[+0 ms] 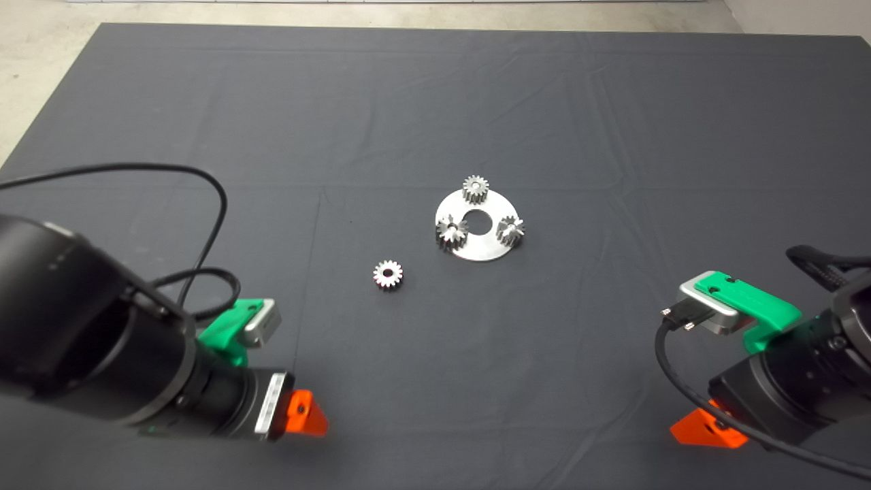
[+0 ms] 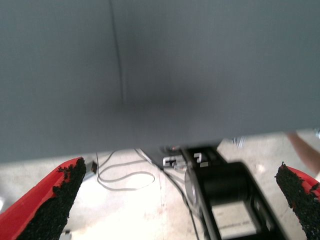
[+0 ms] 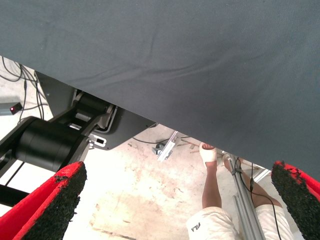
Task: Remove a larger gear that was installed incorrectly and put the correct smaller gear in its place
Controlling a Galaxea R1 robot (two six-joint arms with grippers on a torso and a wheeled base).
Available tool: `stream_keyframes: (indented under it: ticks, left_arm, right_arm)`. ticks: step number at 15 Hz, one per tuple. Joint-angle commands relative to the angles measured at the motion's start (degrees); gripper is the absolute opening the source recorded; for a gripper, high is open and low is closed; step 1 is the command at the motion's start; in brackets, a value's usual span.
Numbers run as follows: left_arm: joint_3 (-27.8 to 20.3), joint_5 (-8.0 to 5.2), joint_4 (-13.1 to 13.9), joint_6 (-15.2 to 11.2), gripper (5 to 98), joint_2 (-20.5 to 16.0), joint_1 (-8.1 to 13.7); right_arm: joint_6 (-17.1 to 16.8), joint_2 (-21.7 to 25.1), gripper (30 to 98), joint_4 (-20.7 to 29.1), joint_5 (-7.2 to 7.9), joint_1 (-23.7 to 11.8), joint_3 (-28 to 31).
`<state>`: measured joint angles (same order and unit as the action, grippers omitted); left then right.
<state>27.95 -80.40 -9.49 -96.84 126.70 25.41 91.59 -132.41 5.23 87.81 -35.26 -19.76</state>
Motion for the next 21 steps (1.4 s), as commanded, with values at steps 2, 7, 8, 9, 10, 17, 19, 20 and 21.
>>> stream_keyframes:
  ticks: [2,7,8,9,10,17,19,20,21]
  left_arm:
    - [10.3,0.06,-1.0,5.0,98.2,9.2,0.3]
    - [21.5,-0.02,-1.0,9.9,98.2,19.0,0.3]
    - [23.6,-0.14,-1.0,10.5,98.2,21.0,0.4]
    - [25.6,-0.11,-1.0,11.5,98.2,22.9,0.4]
    - [26.8,-0.14,-1.0,12.3,98.2,24.2,0.7]
    - [36.4,-0.29,-1.1,18.4,98.2,32.3,0.8]
    - [39.8,-0.29,-1.1,20.4,98.2,33.7,0.8]
    - [41.6,-0.29,-1.1,21.8,98.2,34.5,0.8]
    - [42.7,-0.37,-1.1,23.0,98.2,35.2,0.9]
  right_arm:
    - [0.2,0.2,97.6,0.0,7.19,-1.1,0.0]
    - [-0.1,0.2,97.6,-0.2,7.19,-1.1,-0.2]
    - [-0.1,0.1,97.6,-0.3,7.19,-1.1,-0.2]
    - [0.0,0.0,97.6,-0.3,7.19,-1.1,-0.2]
    - [0.0,-0.1,97.6,-0.3,7.19,-1.1,-0.2]
    - [0.0,-0.4,97.6,-0.2,7.19,-1.0,-0.2]
    - [0.0,-0.4,97.6,-0.2,7.19,-1.0,-0.2]
    - [0.0,-0.4,97.6,-0.2,7.19,-0.9,-0.2]
    - [0.0,-0.4,97.6,-0.2,7.19,-0.9,-0.2]
